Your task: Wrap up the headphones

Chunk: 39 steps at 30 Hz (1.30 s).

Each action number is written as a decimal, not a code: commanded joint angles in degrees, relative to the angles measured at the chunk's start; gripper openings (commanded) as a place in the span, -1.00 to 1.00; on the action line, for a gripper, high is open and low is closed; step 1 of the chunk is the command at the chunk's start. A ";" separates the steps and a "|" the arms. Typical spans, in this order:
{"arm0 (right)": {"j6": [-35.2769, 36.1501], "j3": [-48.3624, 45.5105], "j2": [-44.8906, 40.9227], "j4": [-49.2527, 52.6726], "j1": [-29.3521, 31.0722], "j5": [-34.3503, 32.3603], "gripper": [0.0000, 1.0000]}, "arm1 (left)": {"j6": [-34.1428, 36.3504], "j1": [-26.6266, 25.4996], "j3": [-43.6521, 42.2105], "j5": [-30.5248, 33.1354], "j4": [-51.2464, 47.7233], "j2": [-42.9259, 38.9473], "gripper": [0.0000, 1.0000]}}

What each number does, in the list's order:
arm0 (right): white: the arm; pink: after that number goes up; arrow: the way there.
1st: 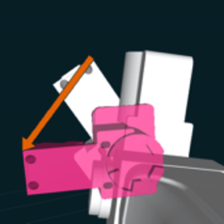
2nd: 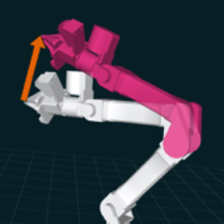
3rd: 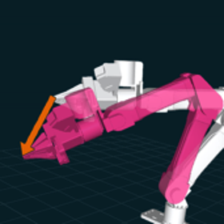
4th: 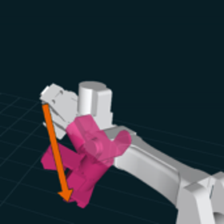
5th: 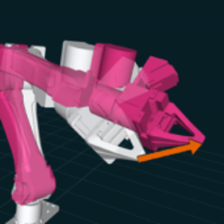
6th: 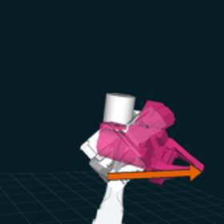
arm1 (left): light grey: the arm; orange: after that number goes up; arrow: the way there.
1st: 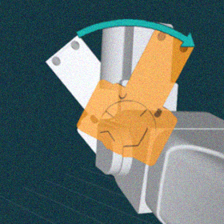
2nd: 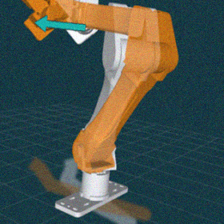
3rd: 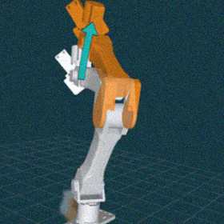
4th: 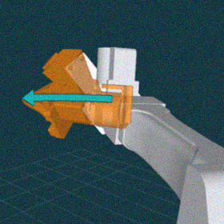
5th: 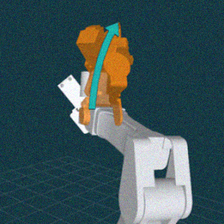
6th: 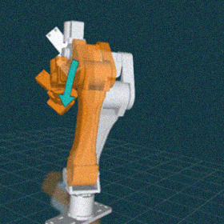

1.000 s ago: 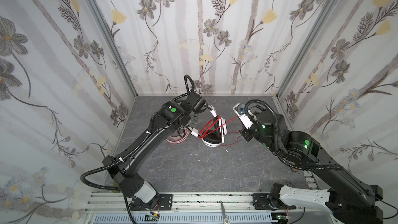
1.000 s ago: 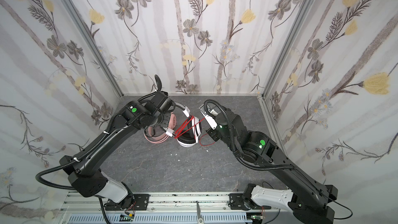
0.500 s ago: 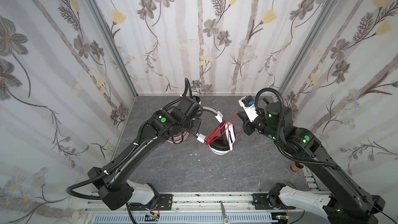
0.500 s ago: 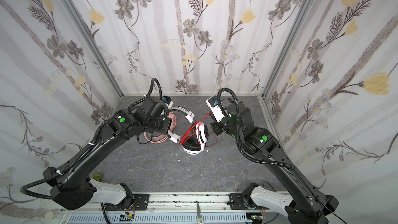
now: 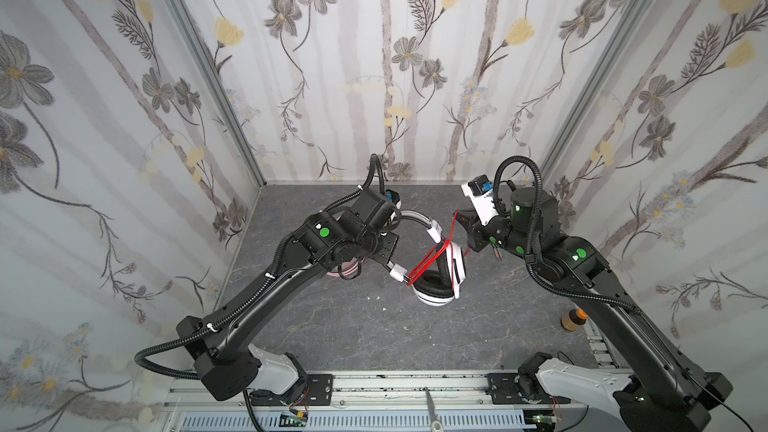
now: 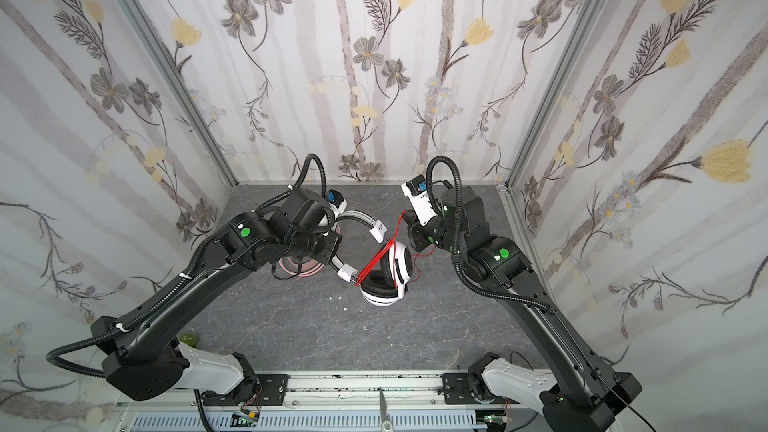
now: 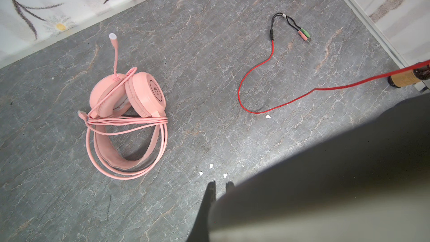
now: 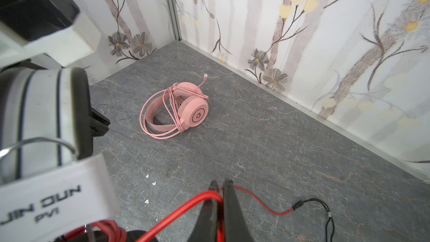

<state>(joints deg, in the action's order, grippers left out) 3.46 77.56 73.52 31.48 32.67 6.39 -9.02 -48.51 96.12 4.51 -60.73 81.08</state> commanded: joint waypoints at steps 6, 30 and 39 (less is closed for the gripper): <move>-4.07 -5.50 -0.05 -7.63 -5.96 8.75 -0.76 | 2.92 -0.39 -0.61 -13.13 3.40 -2.45 -1.00; -8.50 -19.27 -2.87 -12.24 -14.93 20.30 -0.52 | -7.18 5.03 2.35 -18.05 6.86 -3.59 -1.00; -13.60 -29.48 -8.65 -16.17 -21.69 20.32 -0.16 | -14.30 11.23 1.43 -22.27 12.53 -7.44 -1.00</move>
<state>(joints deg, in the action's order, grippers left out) -7.42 50.04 65.95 19.66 11.75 26.63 -18.68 -38.52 97.76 -14.39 -54.98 74.91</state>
